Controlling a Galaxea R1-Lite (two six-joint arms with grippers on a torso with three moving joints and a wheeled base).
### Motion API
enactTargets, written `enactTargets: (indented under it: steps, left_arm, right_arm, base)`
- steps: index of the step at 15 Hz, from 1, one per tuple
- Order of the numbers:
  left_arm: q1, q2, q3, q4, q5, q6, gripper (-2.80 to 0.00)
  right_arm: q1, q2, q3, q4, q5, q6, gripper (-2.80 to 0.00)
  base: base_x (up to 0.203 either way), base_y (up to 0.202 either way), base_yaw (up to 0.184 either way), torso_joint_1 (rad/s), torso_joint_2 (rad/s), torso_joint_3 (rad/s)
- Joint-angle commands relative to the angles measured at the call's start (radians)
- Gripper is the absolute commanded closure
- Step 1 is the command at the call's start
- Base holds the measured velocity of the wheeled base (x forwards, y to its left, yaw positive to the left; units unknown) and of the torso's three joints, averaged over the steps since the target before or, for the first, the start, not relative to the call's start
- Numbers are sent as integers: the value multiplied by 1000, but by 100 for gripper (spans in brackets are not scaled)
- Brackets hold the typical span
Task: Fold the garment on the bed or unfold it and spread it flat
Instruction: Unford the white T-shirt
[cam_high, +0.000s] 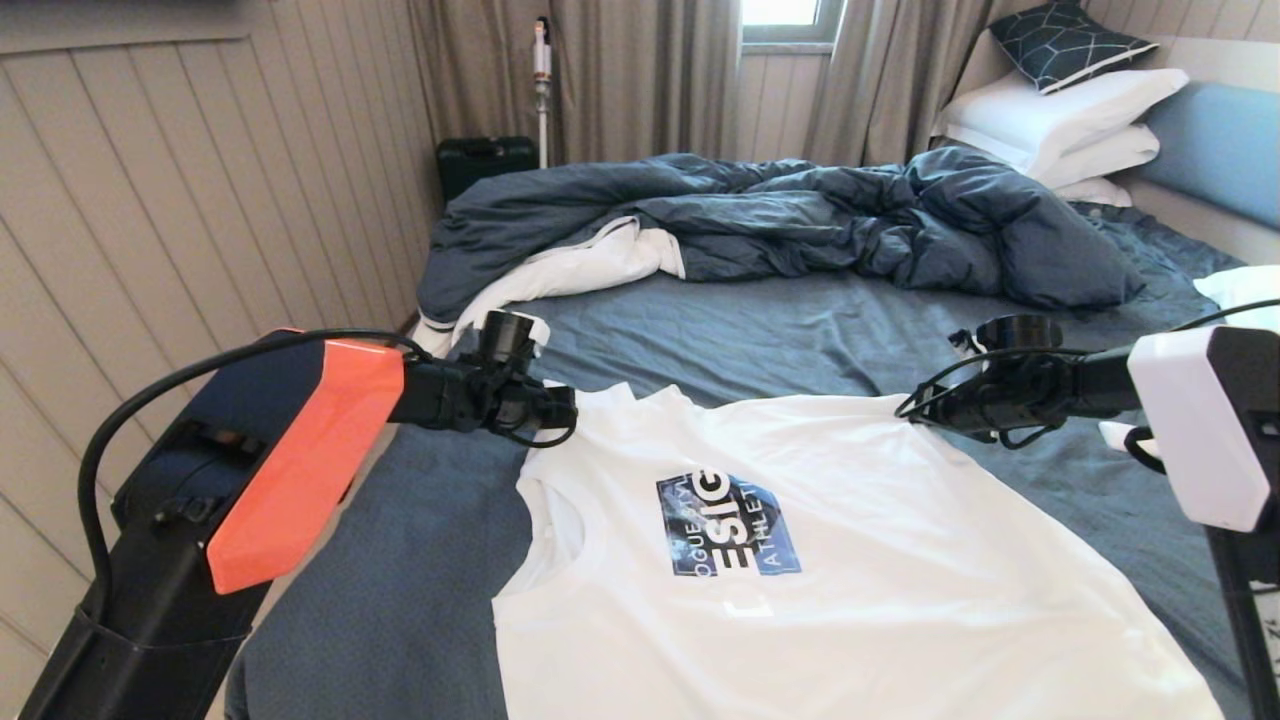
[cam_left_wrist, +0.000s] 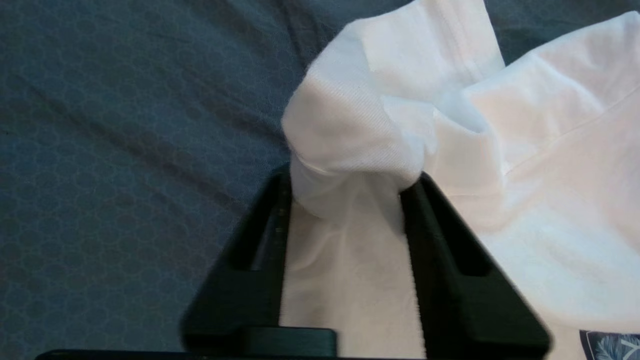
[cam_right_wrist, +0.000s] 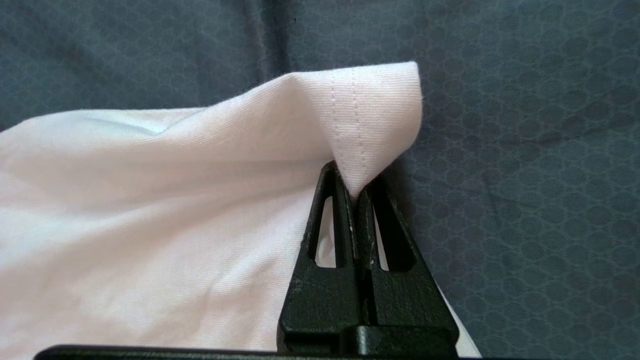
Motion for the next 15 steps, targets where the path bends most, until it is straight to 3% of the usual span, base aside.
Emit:
enactTargets:
  steps: [1, 7, 15]
  left_arm:
    - [6, 1, -3, -11, 1, -2, 0]
    - [18, -1, -9, -104, 52, 7, 0]
    - [54, -12, -21, -108, 40, 37, 0]
  right_arm:
    - [-4, -5, -2, -7, 0, 1, 0]
    - [-12, -16, -1, -86, -49, 2, 0]
    - [-8, -20, -2, -167, -104, 3, 0]
  base:
    - [0, 0, 0, 0, 0, 0]
    - [0, 0, 0, 0, 0, 0]
    - [0, 0, 0, 0, 0, 0]
